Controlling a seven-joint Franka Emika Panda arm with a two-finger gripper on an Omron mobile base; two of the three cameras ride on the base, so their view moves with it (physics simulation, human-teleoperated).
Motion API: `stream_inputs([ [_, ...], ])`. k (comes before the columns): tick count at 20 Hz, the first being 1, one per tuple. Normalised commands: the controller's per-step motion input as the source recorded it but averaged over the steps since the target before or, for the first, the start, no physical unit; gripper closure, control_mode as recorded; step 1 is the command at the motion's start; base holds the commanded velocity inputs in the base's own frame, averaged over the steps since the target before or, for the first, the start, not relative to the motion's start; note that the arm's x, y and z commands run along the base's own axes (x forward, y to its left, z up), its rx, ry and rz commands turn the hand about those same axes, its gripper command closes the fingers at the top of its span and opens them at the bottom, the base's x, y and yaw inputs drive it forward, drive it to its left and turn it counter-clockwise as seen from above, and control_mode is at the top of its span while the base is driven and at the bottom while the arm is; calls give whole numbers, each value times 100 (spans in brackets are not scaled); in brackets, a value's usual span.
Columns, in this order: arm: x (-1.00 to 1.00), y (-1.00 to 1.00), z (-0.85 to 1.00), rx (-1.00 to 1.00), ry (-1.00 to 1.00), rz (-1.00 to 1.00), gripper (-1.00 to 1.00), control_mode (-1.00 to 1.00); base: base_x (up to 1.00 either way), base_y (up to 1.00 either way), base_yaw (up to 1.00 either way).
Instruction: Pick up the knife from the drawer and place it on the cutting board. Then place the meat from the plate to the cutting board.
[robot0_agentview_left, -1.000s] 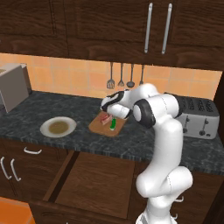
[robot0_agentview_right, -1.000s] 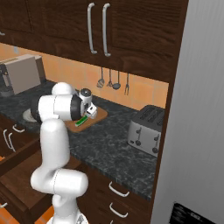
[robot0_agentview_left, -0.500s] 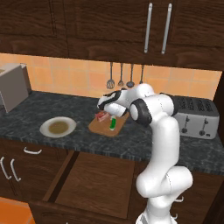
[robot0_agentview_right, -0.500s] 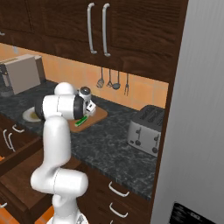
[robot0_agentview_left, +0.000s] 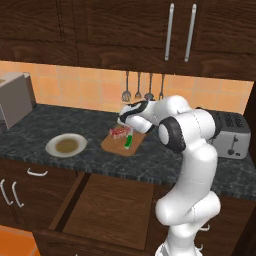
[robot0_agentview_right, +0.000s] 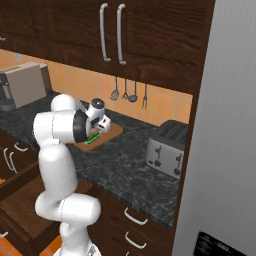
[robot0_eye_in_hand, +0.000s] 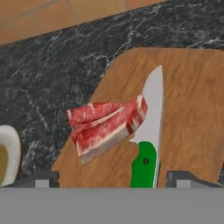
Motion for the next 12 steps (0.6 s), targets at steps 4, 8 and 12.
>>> stream_inputs([
  [4, -100, 15, 38, -11, -7, 13, -100, -100, 0, 0, 0],
  [8, -91, 48, 94, -18, -2, 3, -100, -100, 0, 0, 0],
  [12, -69, 68, 100, -22, 0, 0, -100, -100, 0, 0, 0],
])
